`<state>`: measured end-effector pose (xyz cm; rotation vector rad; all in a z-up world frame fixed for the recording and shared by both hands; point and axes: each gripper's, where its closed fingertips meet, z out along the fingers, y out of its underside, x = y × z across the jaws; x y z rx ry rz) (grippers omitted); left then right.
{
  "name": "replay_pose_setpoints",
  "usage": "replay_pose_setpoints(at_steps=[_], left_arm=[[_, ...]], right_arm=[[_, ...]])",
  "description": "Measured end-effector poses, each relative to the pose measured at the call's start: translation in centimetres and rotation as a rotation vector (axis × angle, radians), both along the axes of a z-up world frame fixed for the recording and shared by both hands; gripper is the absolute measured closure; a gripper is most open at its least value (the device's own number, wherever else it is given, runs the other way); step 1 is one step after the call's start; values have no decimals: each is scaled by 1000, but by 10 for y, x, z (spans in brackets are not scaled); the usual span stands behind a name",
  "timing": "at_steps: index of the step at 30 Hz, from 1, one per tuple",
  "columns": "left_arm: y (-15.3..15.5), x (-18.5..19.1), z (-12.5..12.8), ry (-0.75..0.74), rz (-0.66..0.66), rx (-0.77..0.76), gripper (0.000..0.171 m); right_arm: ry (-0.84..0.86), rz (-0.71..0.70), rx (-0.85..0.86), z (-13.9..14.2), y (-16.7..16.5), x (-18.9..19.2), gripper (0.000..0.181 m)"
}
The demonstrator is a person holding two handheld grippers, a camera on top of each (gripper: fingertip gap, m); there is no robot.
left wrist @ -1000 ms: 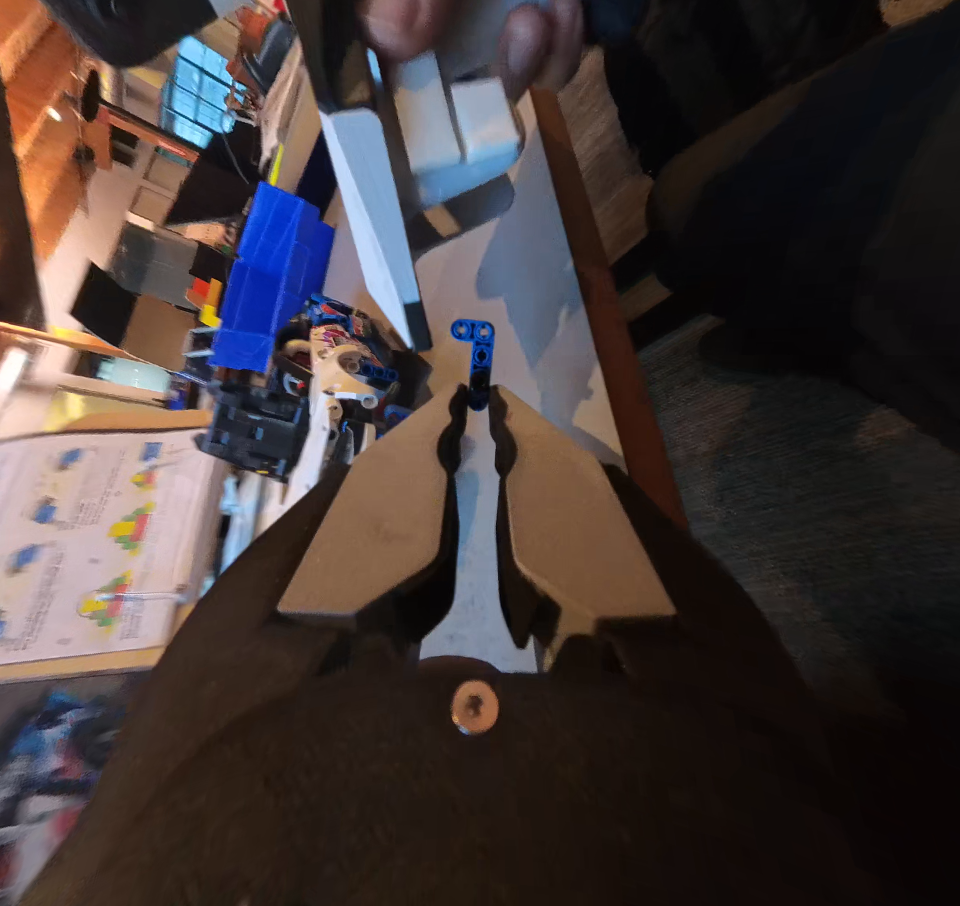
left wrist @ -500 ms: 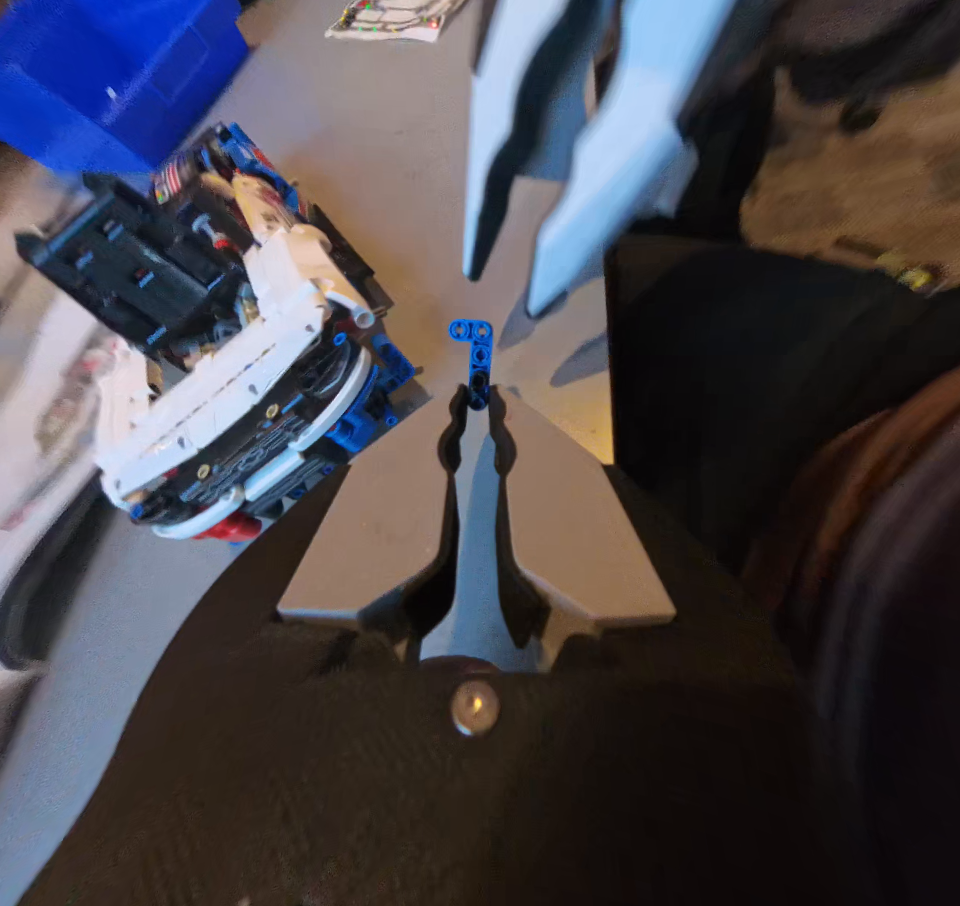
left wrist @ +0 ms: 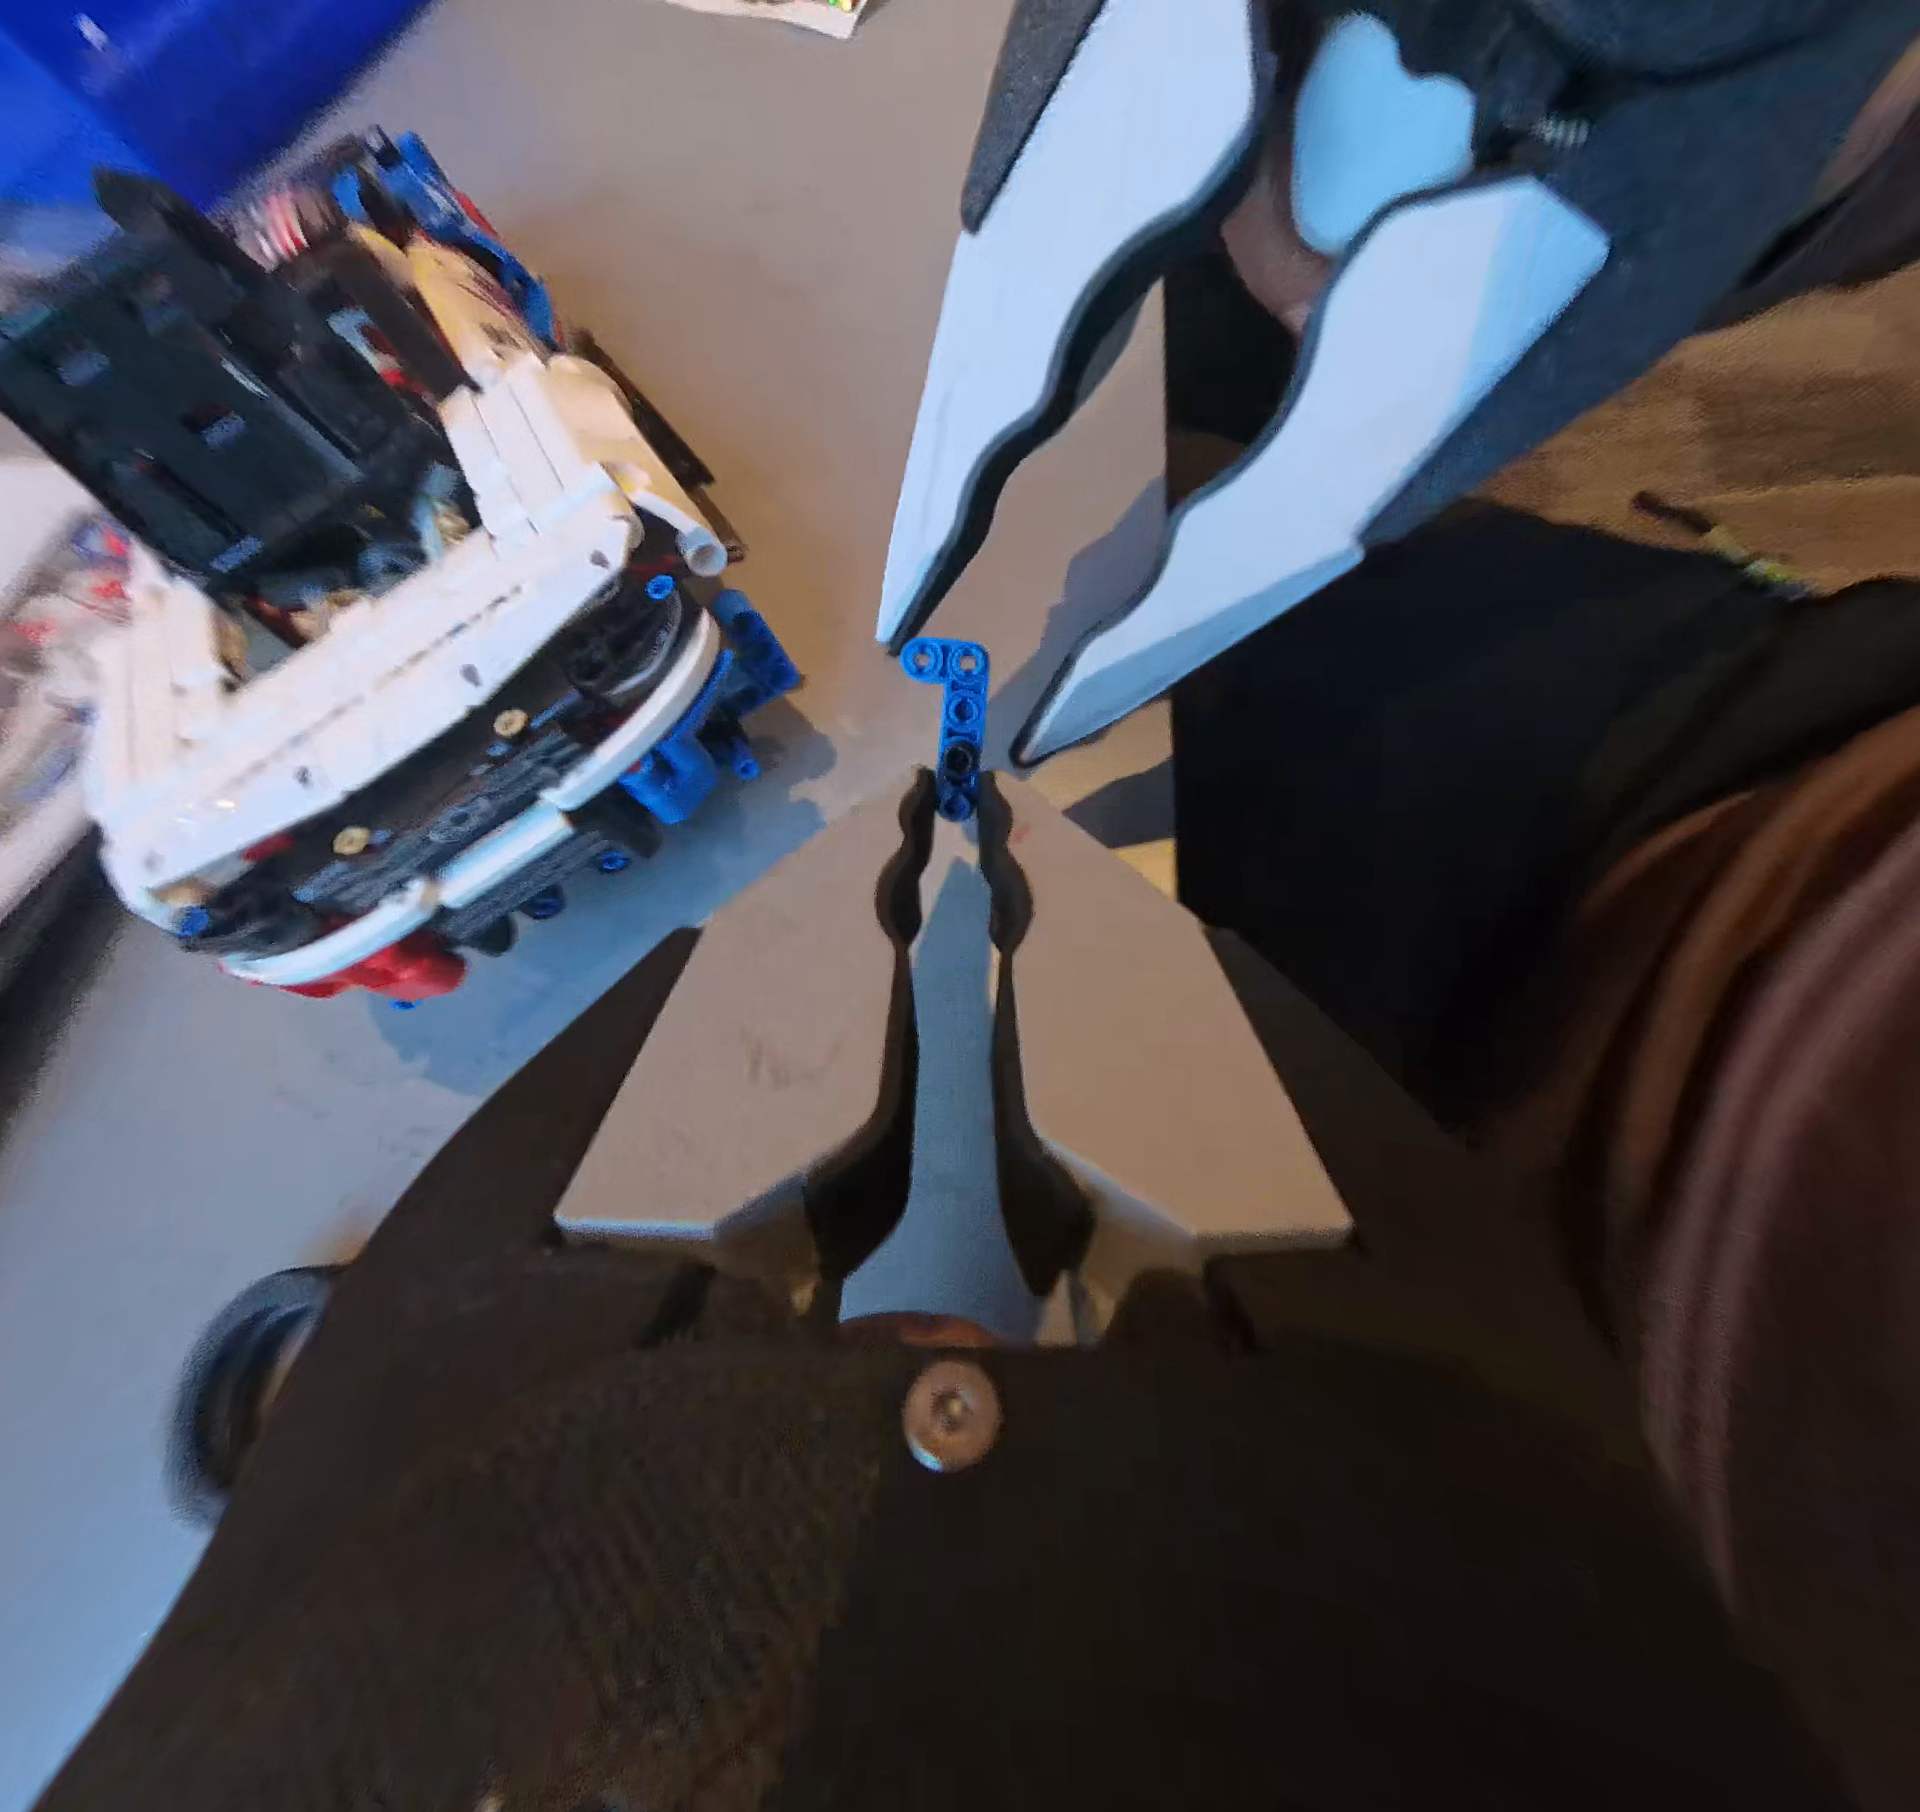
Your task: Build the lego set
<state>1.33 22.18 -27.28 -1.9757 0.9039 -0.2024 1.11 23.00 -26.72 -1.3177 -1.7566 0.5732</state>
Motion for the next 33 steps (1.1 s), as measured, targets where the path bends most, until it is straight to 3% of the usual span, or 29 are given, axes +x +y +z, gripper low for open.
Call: replay_pose_setpoints(at_steps=[3, 8, 12, 17, 20, 24, 27, 29, 33], left_arm=[[3, -8, 6, 117, -7, 152, 167], [-5, -17, 16, 306, -102, 399, 167], [-15, -39, 24, 295, -189, 484, 167], [-11, -72, 41, 302, -186, 587, 167], [-13, -77, 36, 216, -194, 515, 167], [4, -104, 52, 103, -15, 472, 167], [6, -112, 52, -69, 31, 372, 167], [5, -108, 56, -185, 24, 326, 167], [9, -102, 61, -266, 30, 314, 167]], right_arm=[[21, -43, -131, 5, 4, 4, 152], [129, -49, -618, 32, -12, 10, 146], [172, -115, -539, 31, -3, 17, 139], [167, -153, -355, 15, 3, 11, 138], [190, -153, -302, 16, 5, 1, 141], [212, -176, -360, 15, 8, -18, 142], [229, -186, -349, 19, 8, -29, 148], [236, -188, -309, 25, 8, -30, 152], [259, -197, -250, 40, 9, -21, 150]])
